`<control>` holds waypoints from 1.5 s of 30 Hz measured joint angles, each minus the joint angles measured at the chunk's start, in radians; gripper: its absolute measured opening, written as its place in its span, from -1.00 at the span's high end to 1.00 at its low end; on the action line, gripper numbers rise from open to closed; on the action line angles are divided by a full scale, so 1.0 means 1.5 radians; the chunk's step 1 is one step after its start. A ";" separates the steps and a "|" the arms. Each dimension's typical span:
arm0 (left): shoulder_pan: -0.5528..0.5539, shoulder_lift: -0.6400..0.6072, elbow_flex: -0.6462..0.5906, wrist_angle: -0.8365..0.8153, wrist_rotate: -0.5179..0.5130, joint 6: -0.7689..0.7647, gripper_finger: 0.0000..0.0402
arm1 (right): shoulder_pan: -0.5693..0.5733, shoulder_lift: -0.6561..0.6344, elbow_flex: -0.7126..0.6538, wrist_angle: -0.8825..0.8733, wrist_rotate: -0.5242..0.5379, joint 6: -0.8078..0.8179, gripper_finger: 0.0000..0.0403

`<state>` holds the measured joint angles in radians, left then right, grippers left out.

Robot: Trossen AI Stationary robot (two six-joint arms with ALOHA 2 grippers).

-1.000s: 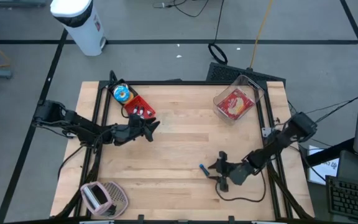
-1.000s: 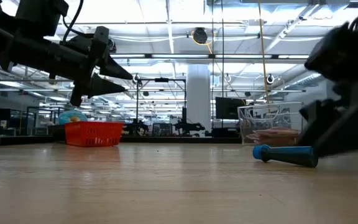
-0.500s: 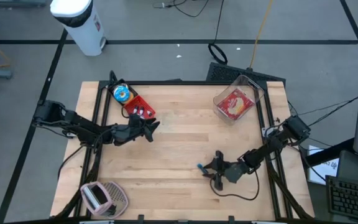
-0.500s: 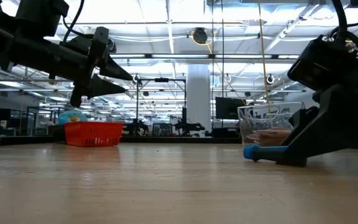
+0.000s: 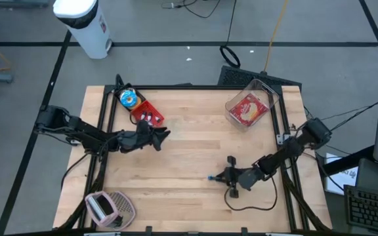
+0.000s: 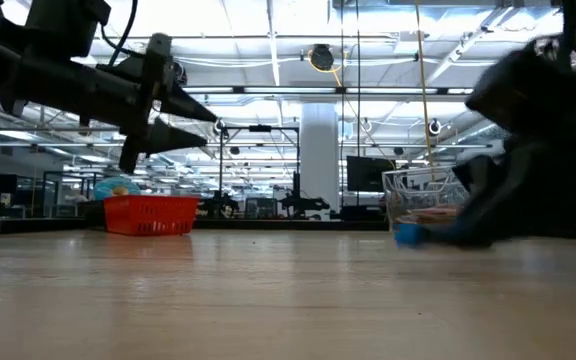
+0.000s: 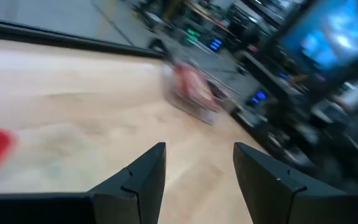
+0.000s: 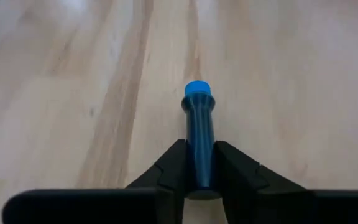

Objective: Pick & Place Food Item
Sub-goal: Put the blue food coloring bottle into the red bin

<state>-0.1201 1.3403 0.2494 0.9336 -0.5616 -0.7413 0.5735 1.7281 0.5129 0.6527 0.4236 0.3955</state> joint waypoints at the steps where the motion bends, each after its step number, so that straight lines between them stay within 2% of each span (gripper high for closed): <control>1: -0.003 0.000 0.003 0.002 0.020 0.008 0.07 | -0.006 -0.013 0.000 -0.002 0.001 -0.022 0.70; 5: -0.029 0.001 0.037 -0.004 0.063 0.044 0.07 | -0.032 -0.075 0.002 -0.035 0.056 -0.107 0.62; 9: -0.051 0.021 0.106 -0.075 0.092 0.049 0.05 | -0.056 -0.123 0.002 -0.046 0.100 -0.201 0.65; 11: -0.052 0.046 0.156 -0.120 0.118 0.028 0.00 | -0.067 -0.141 0.003 -0.041 0.108 -0.249 0.68; 16: -0.047 0.123 0.271 -0.237 0.119 -0.026 -0.19 | -0.086 -0.170 0.016 -0.028 0.131 -0.338 0.67; 24: -0.044 0.242 0.396 -0.232 0.204 0.016 -0.31 | -0.098 -0.172 0.044 -0.033 0.174 -0.430 0.67; 31: -0.043 0.306 0.459 -0.232 0.209 0.017 -0.32 | -0.098 -0.172 0.047 0.028 0.174 -0.476 0.66; 39: -0.037 0.323 0.487 -0.232 0.221 0.027 -0.23 | -0.098 -0.172 0.047 0.041 0.171 -0.488 0.67; 42: -0.031 0.323 0.488 -0.230 0.223 0.027 -0.11 | -0.098 -0.172 0.047 0.041 0.171 -0.487 0.66; 45: -0.026 0.323 0.488 -0.231 0.228 0.022 0.11 | -0.098 -0.172 0.047 0.041 0.171 -0.487 0.67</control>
<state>-0.1595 1.8248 0.9810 0.5876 -0.2198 -0.7079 0.4267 1.4704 0.5838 0.7143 0.6807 -0.3347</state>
